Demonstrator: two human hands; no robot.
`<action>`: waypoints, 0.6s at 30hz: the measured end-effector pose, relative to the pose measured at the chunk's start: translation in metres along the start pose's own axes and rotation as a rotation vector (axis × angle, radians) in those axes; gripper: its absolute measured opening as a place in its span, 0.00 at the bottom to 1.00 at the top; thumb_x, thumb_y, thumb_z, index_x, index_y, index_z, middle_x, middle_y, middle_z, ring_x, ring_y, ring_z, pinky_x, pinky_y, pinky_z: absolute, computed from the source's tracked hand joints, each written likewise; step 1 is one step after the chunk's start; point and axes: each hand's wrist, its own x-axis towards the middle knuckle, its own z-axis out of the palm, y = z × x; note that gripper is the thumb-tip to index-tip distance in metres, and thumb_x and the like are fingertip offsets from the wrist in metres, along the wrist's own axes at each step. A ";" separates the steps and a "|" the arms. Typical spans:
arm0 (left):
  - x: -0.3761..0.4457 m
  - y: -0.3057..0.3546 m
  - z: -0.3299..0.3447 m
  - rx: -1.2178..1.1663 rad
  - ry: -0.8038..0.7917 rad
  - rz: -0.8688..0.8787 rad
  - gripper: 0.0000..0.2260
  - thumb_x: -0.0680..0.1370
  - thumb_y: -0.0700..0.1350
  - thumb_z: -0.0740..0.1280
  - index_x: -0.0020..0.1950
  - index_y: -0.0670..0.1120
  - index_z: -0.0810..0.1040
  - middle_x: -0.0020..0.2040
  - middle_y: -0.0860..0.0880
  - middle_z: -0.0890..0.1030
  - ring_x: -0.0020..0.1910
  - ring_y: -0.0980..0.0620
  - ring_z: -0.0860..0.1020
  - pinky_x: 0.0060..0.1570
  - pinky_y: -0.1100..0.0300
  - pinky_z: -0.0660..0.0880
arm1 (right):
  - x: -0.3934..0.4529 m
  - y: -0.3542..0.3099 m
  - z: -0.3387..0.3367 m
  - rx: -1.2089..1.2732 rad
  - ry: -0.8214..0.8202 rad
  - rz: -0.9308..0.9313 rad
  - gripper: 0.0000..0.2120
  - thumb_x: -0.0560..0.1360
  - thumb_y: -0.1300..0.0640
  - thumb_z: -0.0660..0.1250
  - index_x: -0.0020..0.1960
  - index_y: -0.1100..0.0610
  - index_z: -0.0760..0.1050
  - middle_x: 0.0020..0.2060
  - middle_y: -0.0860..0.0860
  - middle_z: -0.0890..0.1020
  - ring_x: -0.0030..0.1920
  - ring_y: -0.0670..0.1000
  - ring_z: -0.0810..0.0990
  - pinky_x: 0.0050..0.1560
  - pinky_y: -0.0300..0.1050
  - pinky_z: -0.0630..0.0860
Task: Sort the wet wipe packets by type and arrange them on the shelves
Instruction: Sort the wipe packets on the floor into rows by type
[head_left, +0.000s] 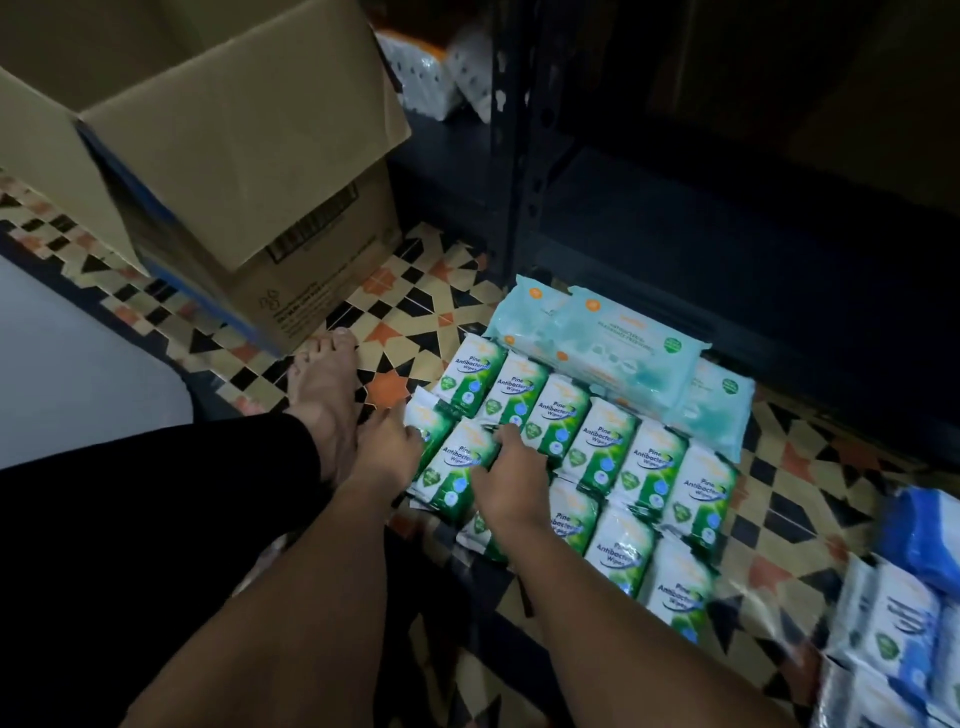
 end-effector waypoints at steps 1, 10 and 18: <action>-0.001 -0.001 0.001 -0.019 0.015 0.016 0.19 0.81 0.42 0.60 0.73 0.41 0.70 0.63 0.33 0.73 0.63 0.33 0.71 0.63 0.48 0.68 | 0.001 0.002 -0.001 0.002 -0.014 -0.005 0.21 0.76 0.59 0.71 0.67 0.56 0.70 0.46 0.57 0.81 0.45 0.59 0.82 0.39 0.49 0.78; -0.017 0.000 0.006 -0.162 0.161 0.040 0.17 0.79 0.49 0.69 0.65 0.43 0.78 0.52 0.38 0.83 0.52 0.36 0.80 0.50 0.52 0.75 | -0.037 0.054 -0.035 0.022 0.334 -0.115 0.21 0.78 0.43 0.69 0.67 0.51 0.75 0.55 0.55 0.77 0.57 0.54 0.75 0.56 0.52 0.75; -0.031 0.011 0.026 0.009 -0.002 0.043 0.57 0.64 0.79 0.66 0.82 0.56 0.44 0.78 0.41 0.63 0.77 0.40 0.59 0.73 0.40 0.61 | -0.089 0.134 -0.055 -0.109 0.320 0.451 0.49 0.63 0.17 0.55 0.78 0.31 0.40 0.79 0.62 0.49 0.77 0.69 0.52 0.71 0.72 0.60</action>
